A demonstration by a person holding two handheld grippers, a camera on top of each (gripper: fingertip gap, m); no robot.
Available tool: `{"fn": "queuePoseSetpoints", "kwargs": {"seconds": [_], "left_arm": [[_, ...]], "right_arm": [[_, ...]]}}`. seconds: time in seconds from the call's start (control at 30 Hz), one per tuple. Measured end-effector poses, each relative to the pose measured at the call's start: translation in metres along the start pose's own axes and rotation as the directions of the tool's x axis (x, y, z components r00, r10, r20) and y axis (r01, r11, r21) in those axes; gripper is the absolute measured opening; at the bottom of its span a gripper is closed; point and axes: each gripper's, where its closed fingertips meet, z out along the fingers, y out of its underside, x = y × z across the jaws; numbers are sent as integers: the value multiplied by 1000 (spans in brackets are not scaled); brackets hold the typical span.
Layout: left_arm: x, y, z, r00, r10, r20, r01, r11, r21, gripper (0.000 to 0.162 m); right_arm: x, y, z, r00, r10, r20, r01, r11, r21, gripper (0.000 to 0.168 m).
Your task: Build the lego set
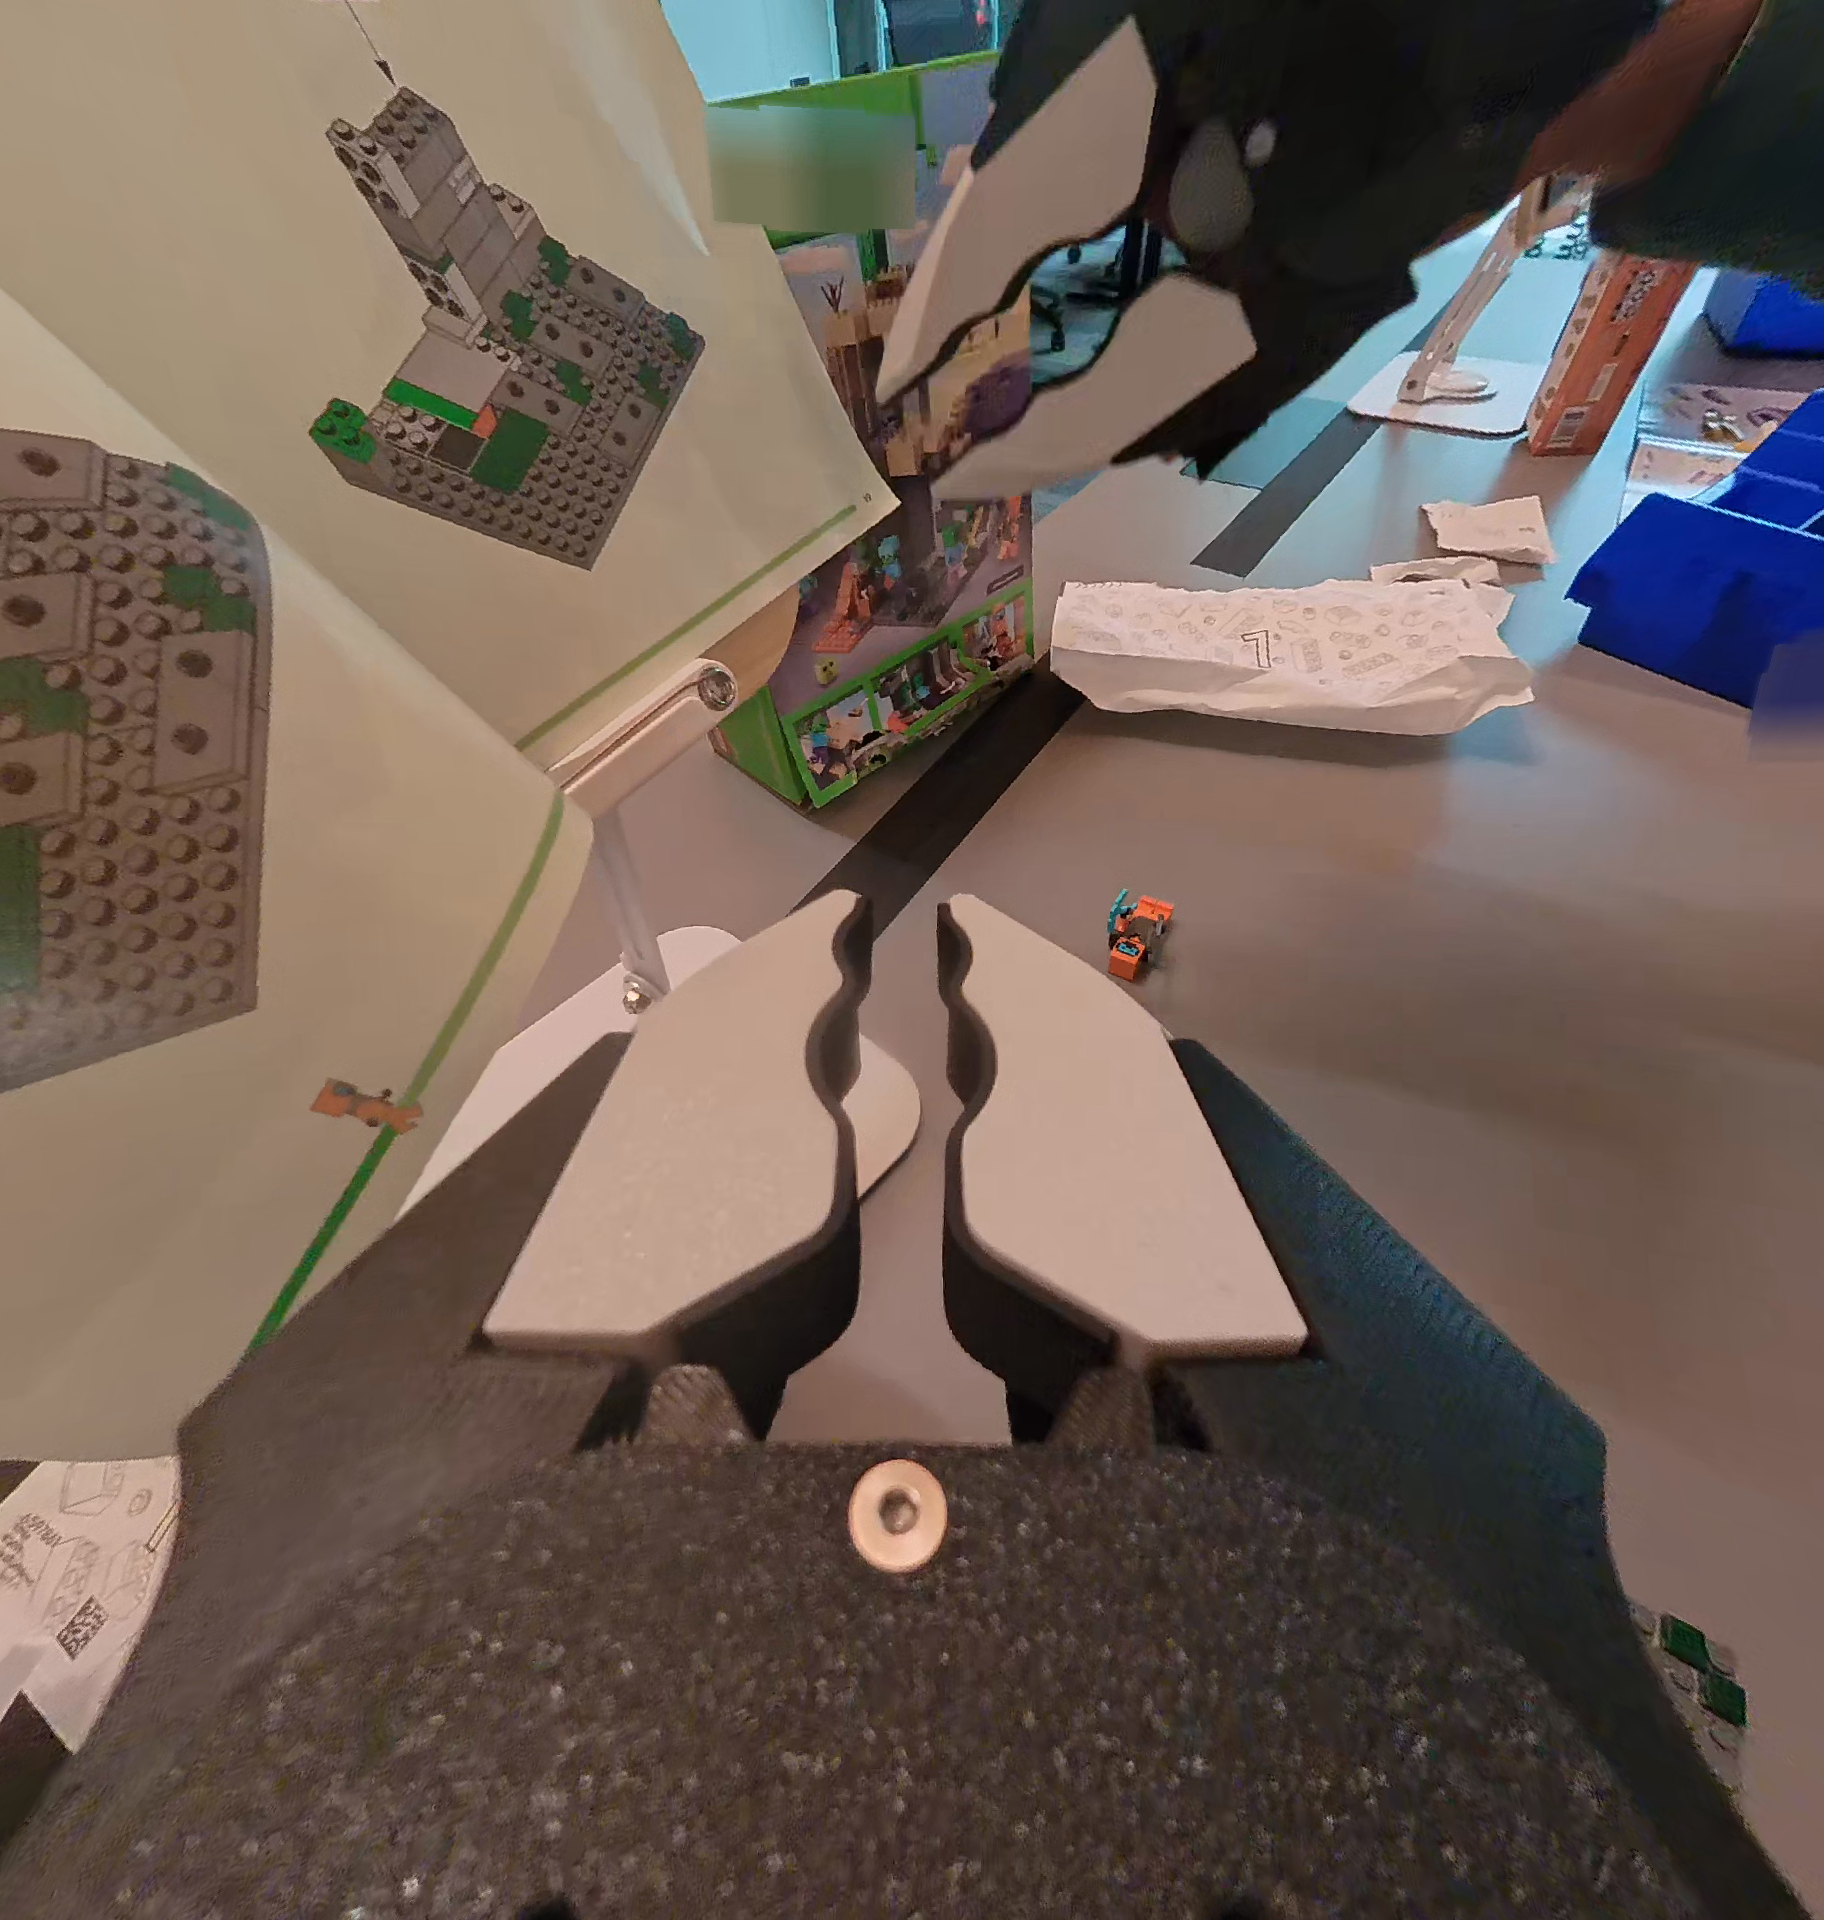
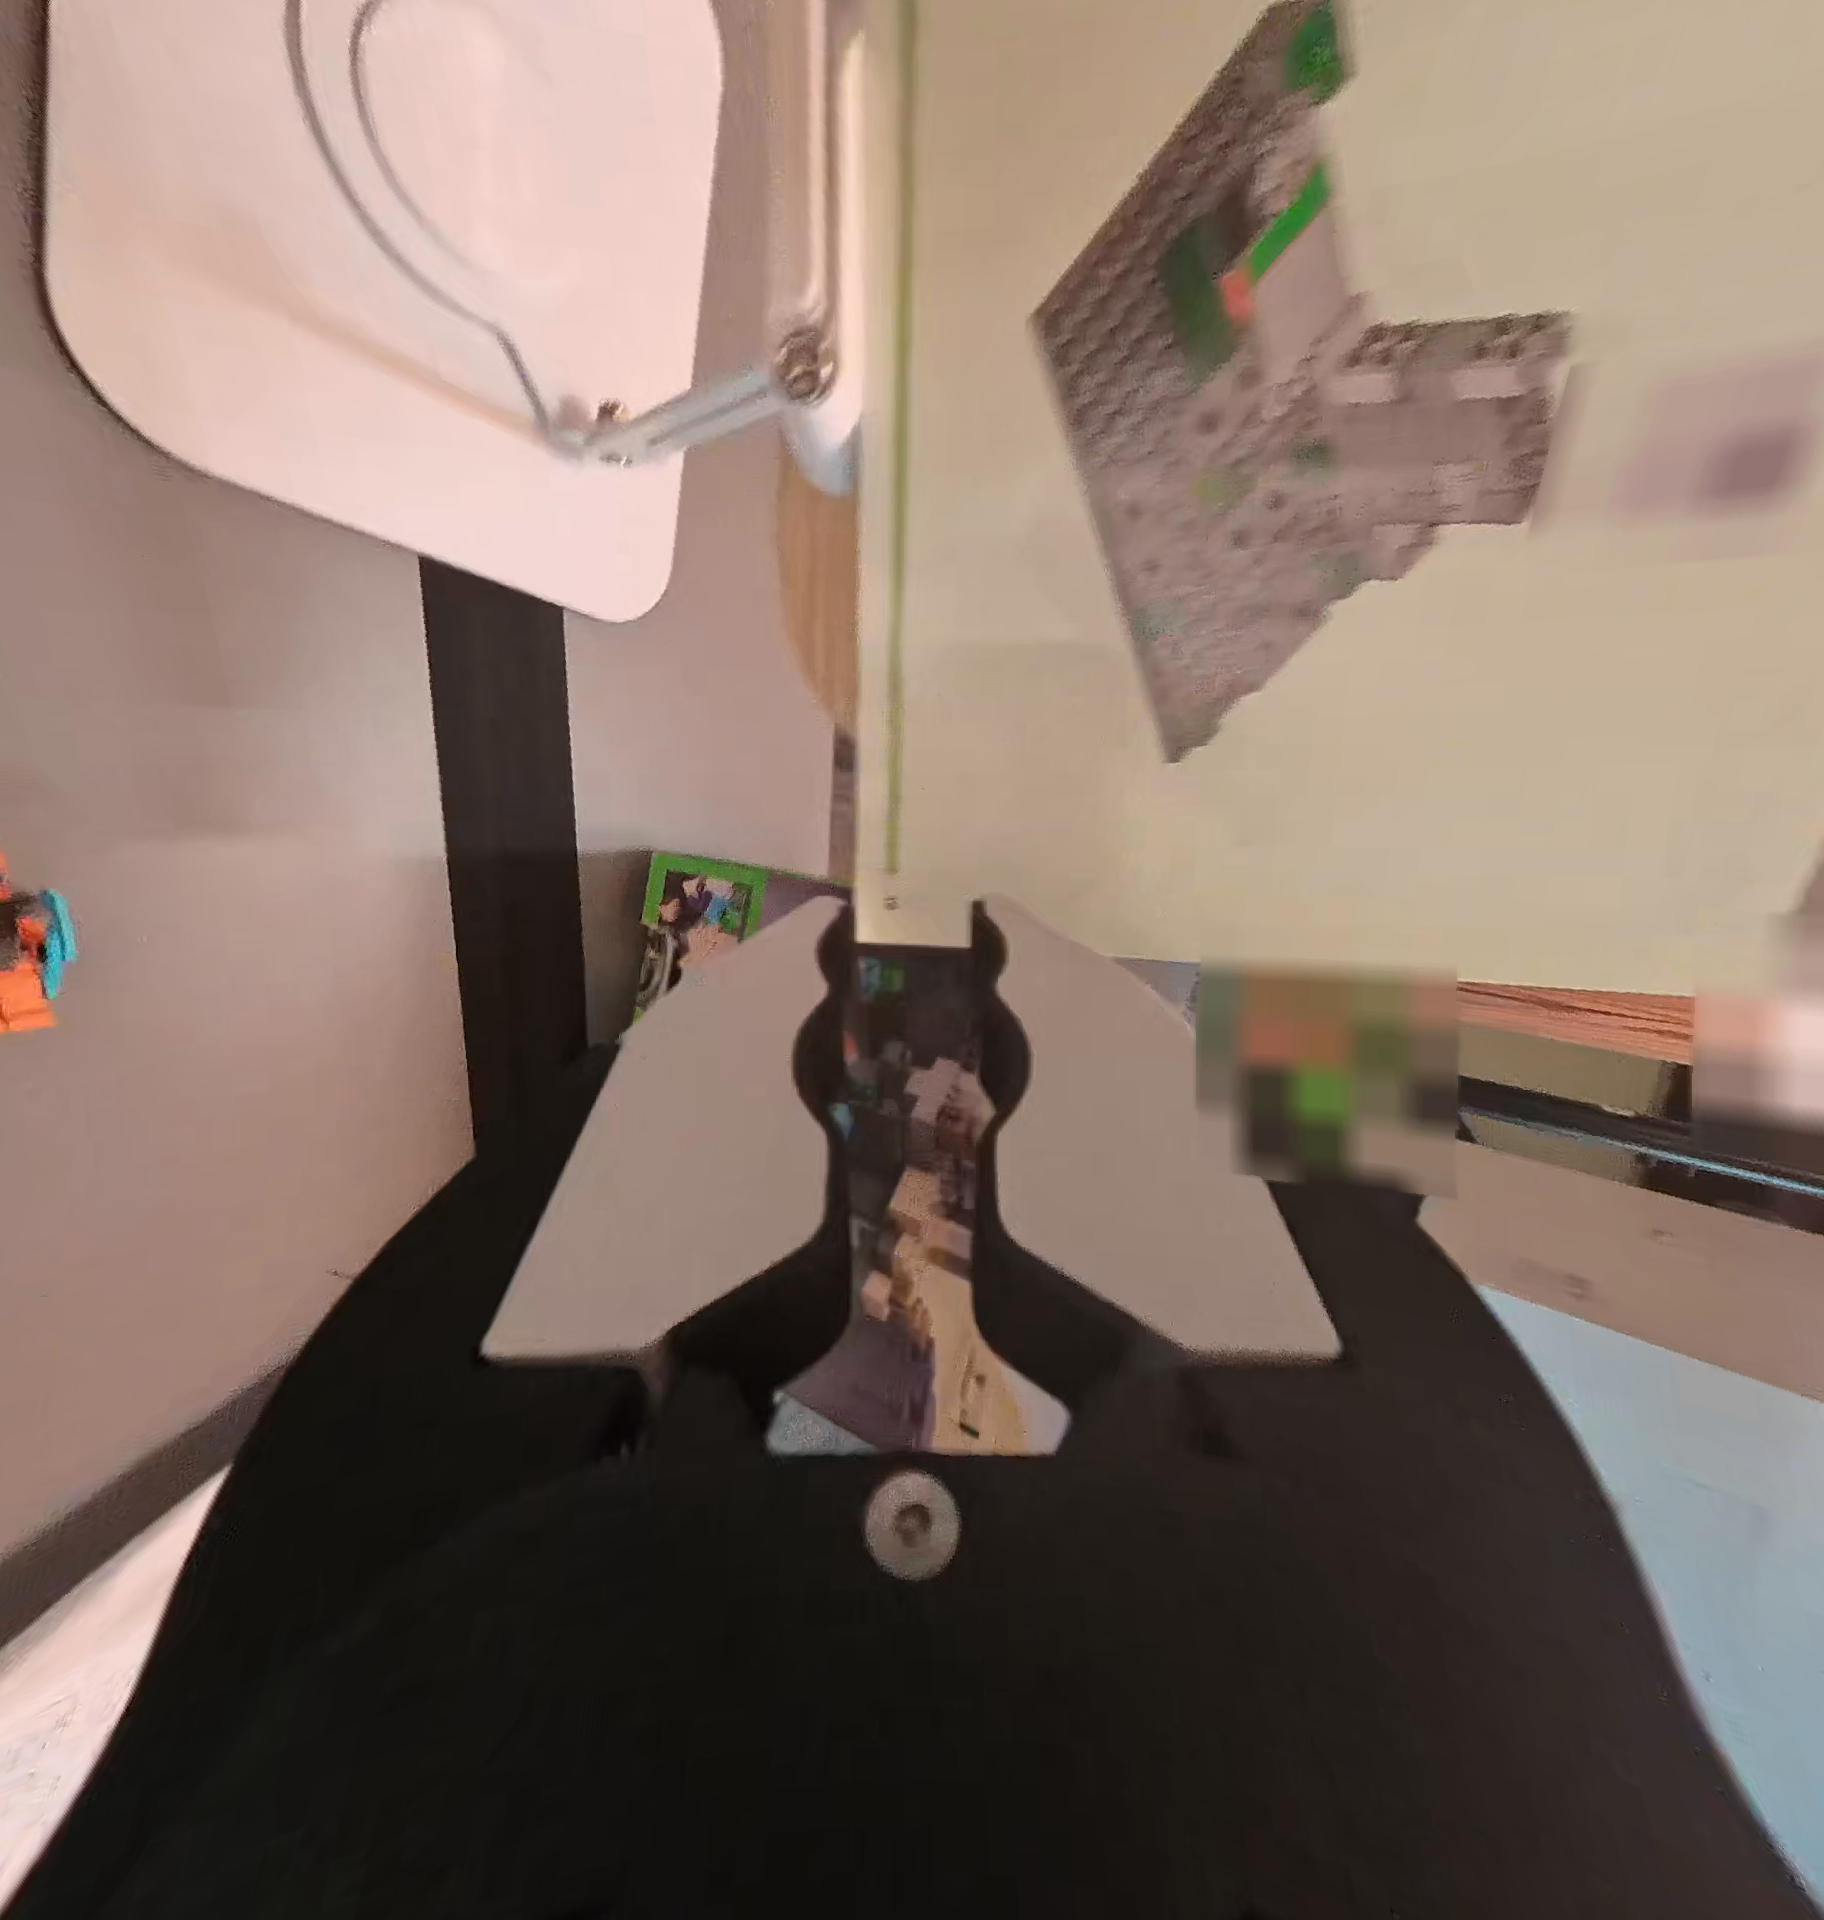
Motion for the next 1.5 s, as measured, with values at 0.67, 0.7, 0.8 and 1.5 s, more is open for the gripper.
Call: {"fn": "queuePoseSetpoints", "kwargs": {"seconds": [0.67,0.7,0.8,1.5], "left_arm": [[-7,10,-1,1000,-15,6,15,1000,-23,11],[-7,10,-1,1000,-16,6,16,1000,-23,11],[-6,12,-1,1000,-14,5,14,1000,-24,11],[-7,1,-9,1000,-17,27,16,999,42,11]], "right_arm": [[1,15,27,997,2,-79,-4,1000,-15,13],[2,15,27,997,2,-79,-3,1000,-14,13],[1,12,27,997,-1,-77,0,1000,-7,10],[38,-64,-36,996,76,-43,-66,977,205,0]]}}
